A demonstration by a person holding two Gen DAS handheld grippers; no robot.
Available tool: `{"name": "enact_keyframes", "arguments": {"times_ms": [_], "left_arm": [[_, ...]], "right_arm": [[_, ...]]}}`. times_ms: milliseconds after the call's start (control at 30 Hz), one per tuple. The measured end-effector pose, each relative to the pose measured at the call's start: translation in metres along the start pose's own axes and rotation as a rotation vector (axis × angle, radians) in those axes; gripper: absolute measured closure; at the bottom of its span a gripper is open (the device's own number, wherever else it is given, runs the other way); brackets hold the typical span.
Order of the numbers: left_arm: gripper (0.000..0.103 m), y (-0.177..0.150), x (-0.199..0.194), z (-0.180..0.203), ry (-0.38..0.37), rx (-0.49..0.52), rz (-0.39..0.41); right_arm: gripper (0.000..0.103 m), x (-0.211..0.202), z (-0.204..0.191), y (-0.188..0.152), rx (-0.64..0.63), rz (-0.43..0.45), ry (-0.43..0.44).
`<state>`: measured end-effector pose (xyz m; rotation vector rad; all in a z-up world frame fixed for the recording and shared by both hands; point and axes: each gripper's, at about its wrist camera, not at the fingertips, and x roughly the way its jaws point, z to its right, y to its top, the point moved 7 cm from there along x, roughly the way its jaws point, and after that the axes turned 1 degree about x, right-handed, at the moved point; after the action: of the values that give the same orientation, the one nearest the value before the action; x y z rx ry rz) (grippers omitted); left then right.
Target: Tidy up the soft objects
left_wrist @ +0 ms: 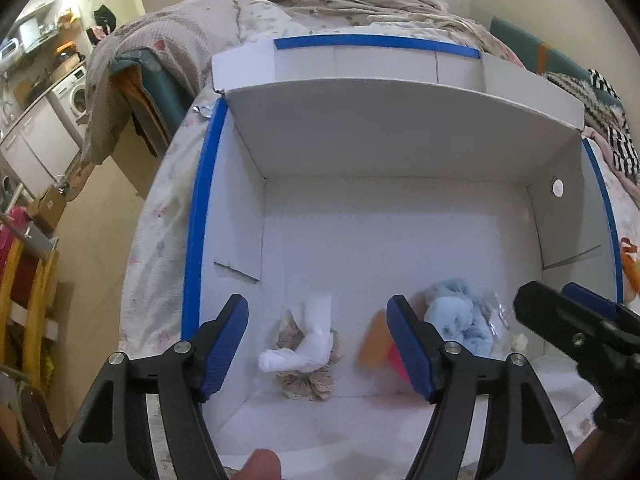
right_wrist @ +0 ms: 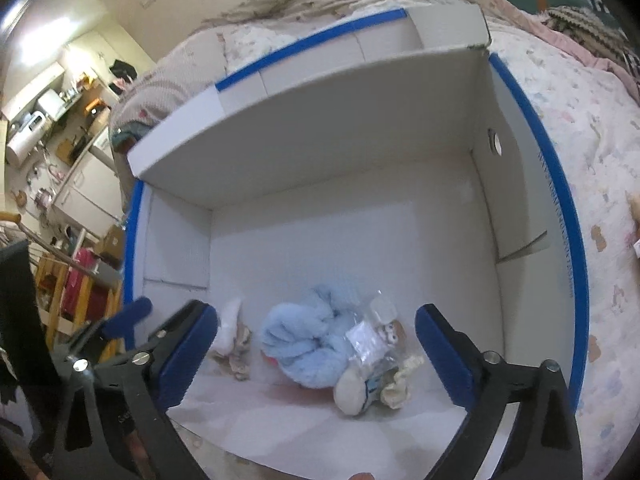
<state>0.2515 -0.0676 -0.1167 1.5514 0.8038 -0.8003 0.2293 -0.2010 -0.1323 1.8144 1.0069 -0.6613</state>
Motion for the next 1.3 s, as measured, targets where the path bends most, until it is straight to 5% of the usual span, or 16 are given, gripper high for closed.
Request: {"name": "enact_keyframes", "arguments": {"times_ms": [333,667,967,1300], "left_arm": [[0.032,0.004,-0.019,-0.004,0.002,-0.040,0.065],[0.009,0.002,-0.055,-0.015,-0.011,-0.032,0.134],[0.007,-0.034,-0.076,-0.034,-0.108,-0.089,0.071],[0.007,-0.082,-0.082,-0.043,-0.097,-0.076,0.003]], "right_arm": [[0.000,-0.020,0.000,0.007,0.008,0.077,0.008],[0.000,-0.044,0.002,-0.010,0.086,0.074,0.070],[0.000,-0.070,-0.003,-0.045,0.076,0.086,0.087],[0.000,-0.070,-0.004,-0.075,0.036,0.044,0.038]]}}
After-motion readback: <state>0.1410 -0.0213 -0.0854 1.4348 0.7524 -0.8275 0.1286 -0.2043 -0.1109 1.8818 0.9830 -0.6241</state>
